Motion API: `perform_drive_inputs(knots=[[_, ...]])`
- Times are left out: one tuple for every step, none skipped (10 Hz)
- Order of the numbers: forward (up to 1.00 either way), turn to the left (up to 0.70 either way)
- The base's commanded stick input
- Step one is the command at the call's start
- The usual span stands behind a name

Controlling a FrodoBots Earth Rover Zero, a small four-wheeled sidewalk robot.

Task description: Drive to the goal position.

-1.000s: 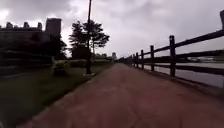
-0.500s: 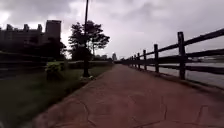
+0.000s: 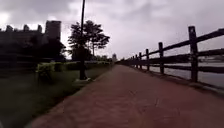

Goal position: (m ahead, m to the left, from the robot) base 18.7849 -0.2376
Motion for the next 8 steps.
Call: perform_drive_inputs(knots=[[1.0, 0.0], [1.0, 0.0], [1.0, 0.0], [1.0, -0.08], [1.0, -0.24], [1.0, 0.0], [1.0, 0.0], [1.0, 0.0]])
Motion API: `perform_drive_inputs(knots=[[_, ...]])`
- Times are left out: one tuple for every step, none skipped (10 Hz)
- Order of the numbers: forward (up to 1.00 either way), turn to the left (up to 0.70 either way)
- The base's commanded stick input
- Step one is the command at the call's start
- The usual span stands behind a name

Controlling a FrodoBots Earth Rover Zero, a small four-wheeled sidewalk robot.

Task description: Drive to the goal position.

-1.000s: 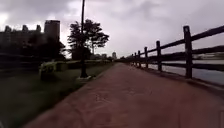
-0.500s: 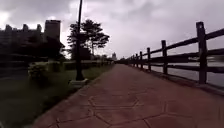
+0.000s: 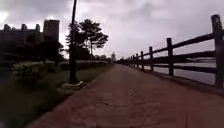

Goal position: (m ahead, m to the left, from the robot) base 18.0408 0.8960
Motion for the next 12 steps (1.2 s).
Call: perform_drive_inputs(knots=[[1.0, 0.0], [1.0, 0.0], [1.0, 0.0], [1.0, 0.0], [1.0, 0.0], [1.0, 0.0], [1.0, 0.0], [1.0, 0.0], [1.0, -0.4], [1.0, -0.36], [1.0, 0.0], [1.0, 0.0]])
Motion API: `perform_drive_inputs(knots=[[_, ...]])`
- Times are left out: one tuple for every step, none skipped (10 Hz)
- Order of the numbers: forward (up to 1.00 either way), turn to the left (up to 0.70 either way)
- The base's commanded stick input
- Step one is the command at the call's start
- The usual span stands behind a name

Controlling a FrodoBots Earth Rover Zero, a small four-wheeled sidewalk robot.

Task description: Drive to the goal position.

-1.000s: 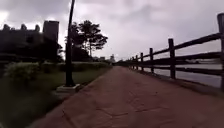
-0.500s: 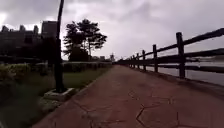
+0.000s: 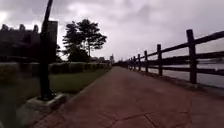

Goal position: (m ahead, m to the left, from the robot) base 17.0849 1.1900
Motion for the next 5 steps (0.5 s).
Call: perform_drive_inputs(knots=[[1.0, 0.0], [1.0, 0.0], [1.0, 0.0], [1.0, 0.0], [1.0, 0.0]])
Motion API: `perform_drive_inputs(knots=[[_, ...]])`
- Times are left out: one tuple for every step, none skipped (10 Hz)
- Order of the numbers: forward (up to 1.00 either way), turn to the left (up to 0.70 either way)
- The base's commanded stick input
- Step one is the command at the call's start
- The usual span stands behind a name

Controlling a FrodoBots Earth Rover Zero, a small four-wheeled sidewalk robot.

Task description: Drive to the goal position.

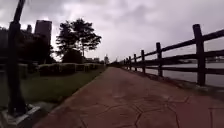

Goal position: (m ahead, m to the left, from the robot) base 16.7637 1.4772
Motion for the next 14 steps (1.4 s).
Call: perform_drive_inputs(knots=[[1.0, 0.0], [1.0, 0.0], [1.0, 0.0], [1.0, 0.0], [1.0, 0.0], [1.0, 0.0], [1.0, 0.0], [1.0, 0.0], [1.0, 0.0], [1.0, 0.0], [1.0, 0.0], [1.0, 0.0], [1.0, 0.0], [1.0, 0.0]])
